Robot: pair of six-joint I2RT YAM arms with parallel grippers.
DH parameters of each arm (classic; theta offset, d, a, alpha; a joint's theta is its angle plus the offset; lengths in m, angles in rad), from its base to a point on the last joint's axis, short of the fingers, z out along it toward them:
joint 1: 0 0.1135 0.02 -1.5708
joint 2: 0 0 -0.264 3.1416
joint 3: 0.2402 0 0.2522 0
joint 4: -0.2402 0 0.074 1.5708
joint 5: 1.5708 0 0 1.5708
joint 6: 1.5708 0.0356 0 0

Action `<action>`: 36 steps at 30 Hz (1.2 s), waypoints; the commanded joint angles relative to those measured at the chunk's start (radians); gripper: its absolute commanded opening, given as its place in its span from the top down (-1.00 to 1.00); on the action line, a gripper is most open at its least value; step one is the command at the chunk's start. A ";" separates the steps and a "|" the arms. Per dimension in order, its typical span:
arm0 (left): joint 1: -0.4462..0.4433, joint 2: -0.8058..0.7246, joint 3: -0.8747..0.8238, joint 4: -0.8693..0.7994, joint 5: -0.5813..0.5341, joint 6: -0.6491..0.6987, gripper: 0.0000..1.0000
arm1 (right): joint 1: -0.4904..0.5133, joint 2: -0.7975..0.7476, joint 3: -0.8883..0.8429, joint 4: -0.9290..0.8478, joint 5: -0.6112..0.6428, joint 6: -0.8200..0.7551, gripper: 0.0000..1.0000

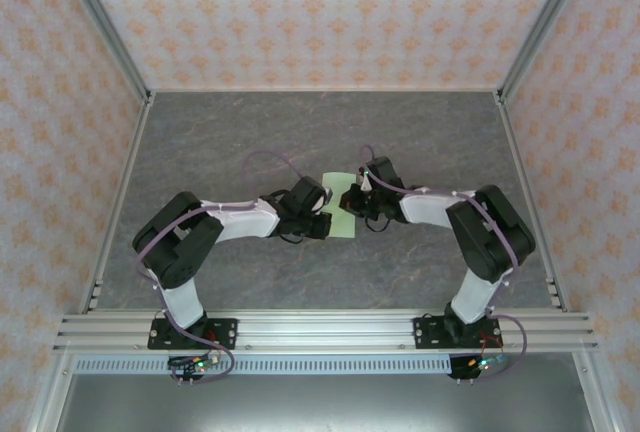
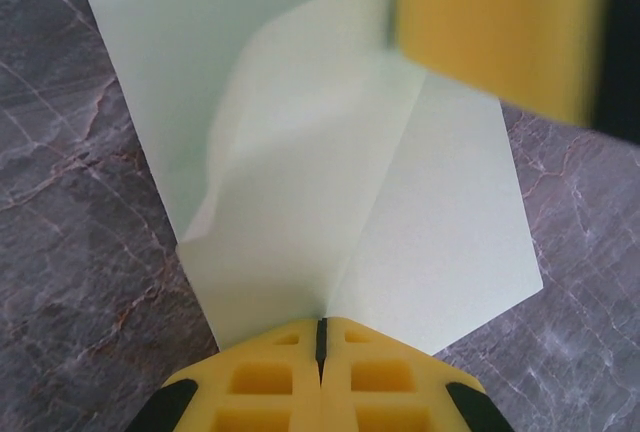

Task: Fold a paper plane with a square sheet of paper (fold left side to right side)
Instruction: Fold the triangle a second time at the center of the table.

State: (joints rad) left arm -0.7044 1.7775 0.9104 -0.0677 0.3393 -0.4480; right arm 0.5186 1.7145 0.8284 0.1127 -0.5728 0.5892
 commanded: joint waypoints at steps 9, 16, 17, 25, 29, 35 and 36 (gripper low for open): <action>0.005 0.018 -0.051 -0.030 -0.002 -0.004 0.98 | 0.093 -0.072 -0.111 0.167 0.074 0.105 0.98; 0.005 0.016 -0.053 -0.026 0.000 -0.006 0.99 | 0.110 -0.022 -0.108 0.218 0.064 0.139 0.98; 0.005 0.017 -0.052 -0.027 -0.001 -0.006 0.99 | 0.112 -0.014 -0.107 0.220 0.064 0.143 0.98; 0.005 0.015 -0.054 -0.026 -0.003 -0.006 1.00 | 0.112 0.050 -0.079 0.205 0.082 0.148 0.98; 0.005 0.015 -0.055 -0.028 -0.006 -0.006 1.00 | 0.113 0.068 -0.062 0.156 0.113 0.124 0.98; 0.010 0.017 -0.059 -0.028 -0.005 -0.008 1.00 | 0.111 0.058 -0.040 0.044 0.187 0.059 0.98; 0.012 0.019 -0.061 -0.027 -0.004 -0.009 1.00 | 0.108 0.057 -0.037 0.031 0.195 0.047 0.98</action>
State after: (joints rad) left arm -0.7036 1.7718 0.8921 -0.0364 0.3435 -0.4484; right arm 0.6338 1.7618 0.7700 0.2291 -0.4778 0.6910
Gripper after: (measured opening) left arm 0.059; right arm 0.066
